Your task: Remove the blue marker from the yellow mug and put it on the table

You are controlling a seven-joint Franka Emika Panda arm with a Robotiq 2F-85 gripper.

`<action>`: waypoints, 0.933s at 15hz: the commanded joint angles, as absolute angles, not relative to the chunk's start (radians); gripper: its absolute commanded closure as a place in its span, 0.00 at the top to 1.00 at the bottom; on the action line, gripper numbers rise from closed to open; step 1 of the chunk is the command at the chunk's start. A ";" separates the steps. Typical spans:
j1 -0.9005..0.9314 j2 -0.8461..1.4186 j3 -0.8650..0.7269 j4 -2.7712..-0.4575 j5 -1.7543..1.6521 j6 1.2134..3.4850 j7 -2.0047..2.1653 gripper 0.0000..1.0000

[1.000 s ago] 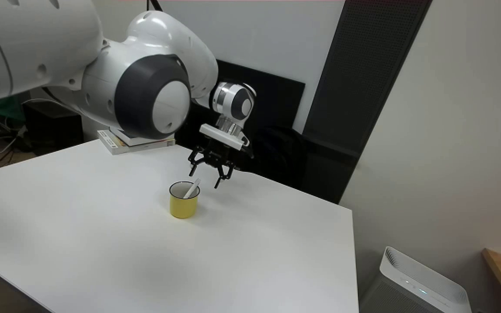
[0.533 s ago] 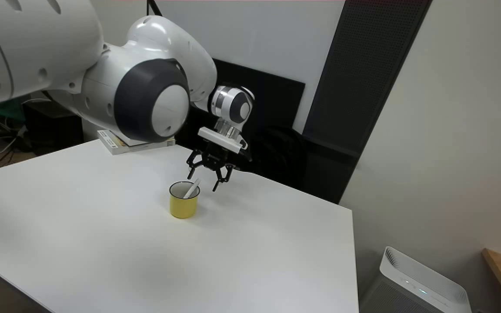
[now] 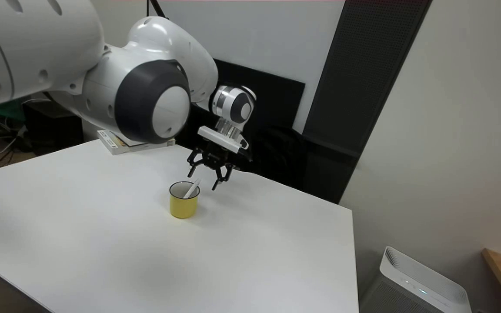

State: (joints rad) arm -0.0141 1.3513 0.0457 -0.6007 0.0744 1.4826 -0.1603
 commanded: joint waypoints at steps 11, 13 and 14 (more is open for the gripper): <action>0.011 1.384 0.018 -0.547 0.058 1.456 -0.048 0.06; 0.019 1.381 0.010 -0.543 0.054 1.436 -0.022 0.02; 0.024 1.380 0.002 -0.541 0.050 1.423 -0.012 0.04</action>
State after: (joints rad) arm 0.0075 1.3558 0.0281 -0.5891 0.0715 1.4684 -0.0699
